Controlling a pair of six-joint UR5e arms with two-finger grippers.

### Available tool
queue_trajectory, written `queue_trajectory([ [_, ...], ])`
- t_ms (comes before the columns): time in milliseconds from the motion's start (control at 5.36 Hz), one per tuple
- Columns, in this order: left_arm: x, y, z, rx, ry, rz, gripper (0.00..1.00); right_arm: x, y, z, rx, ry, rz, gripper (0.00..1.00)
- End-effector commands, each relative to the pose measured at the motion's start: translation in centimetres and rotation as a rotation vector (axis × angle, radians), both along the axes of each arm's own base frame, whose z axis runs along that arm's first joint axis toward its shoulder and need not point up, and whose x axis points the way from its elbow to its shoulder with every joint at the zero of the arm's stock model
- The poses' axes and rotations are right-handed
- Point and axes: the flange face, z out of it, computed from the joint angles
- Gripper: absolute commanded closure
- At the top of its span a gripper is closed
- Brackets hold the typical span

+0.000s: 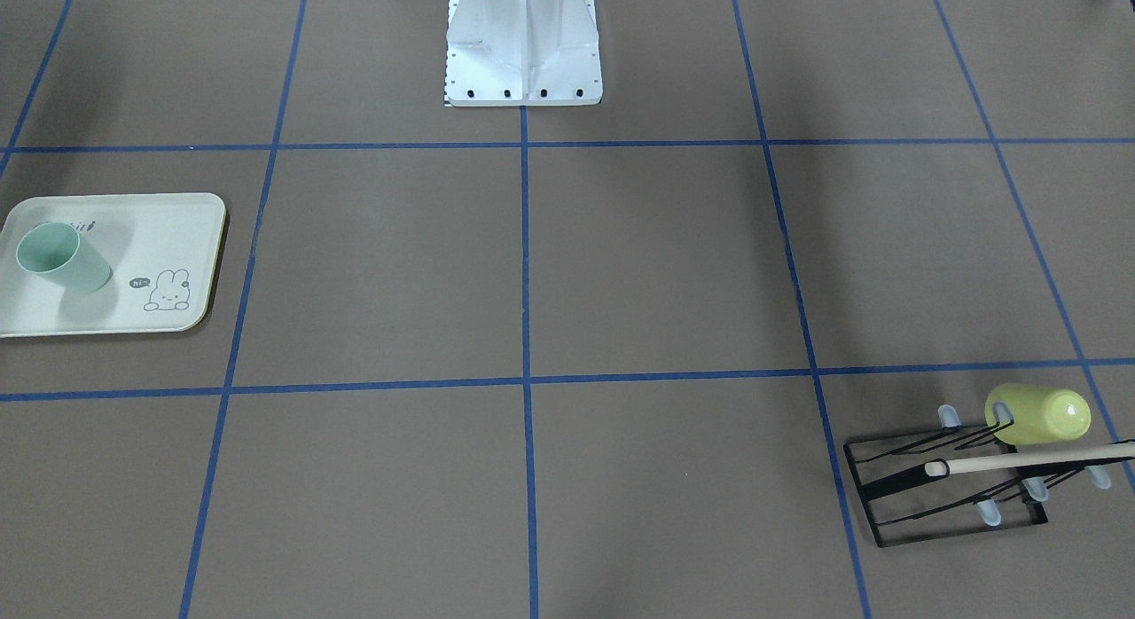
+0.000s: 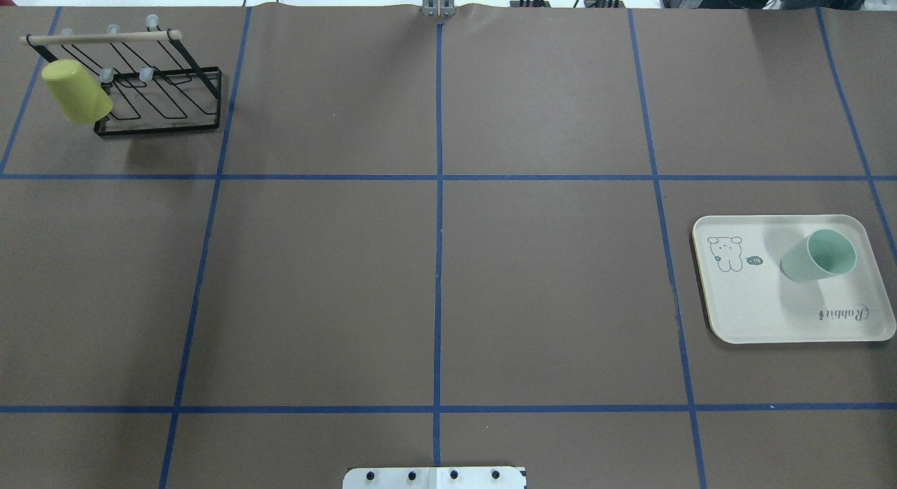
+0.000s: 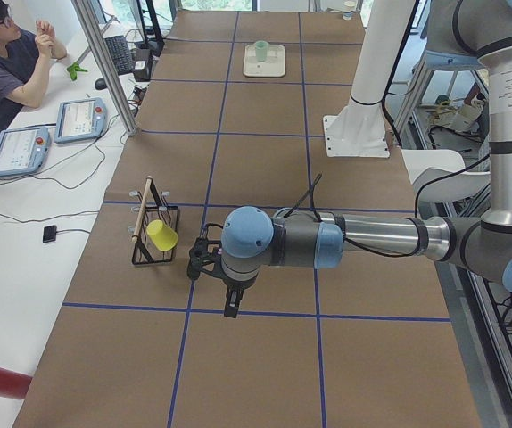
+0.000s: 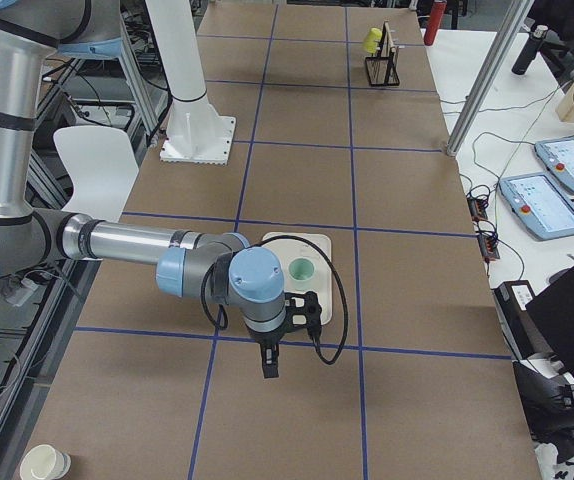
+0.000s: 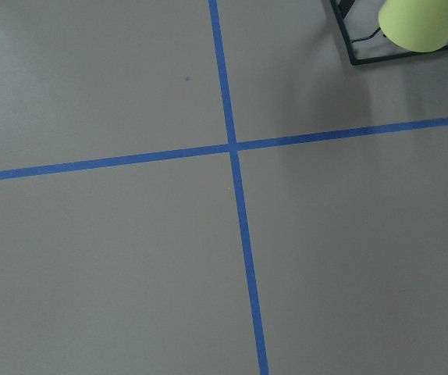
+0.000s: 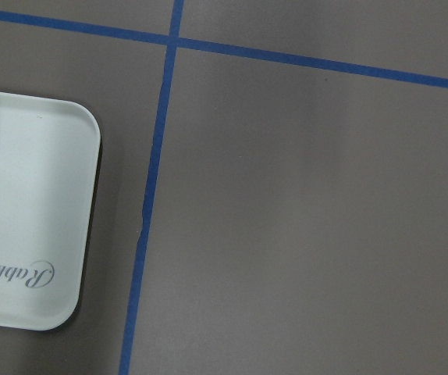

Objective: Left arm grabs green cup and hands to right arm on tray

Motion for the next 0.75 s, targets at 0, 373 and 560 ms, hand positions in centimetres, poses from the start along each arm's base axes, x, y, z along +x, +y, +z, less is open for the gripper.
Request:
queue_trajectory([
  [0,0.0,0.1,0.1,0.0,0.0,-0.001,0.0,-1.0,-0.6,-0.4,-0.008,-0.002,-0.009,0.0],
  [373,0.0,0.1,-0.2,0.006,0.0,-0.002,0.0,-2.8,-1.8,-1.5,0.001,0.005,0.01,0.0],
  [560,0.0,0.5,0.2,-0.002,0.001,-0.002,0.0,-3.5,-2.1,-1.8,0.001,0.004,0.029,0.0],
])
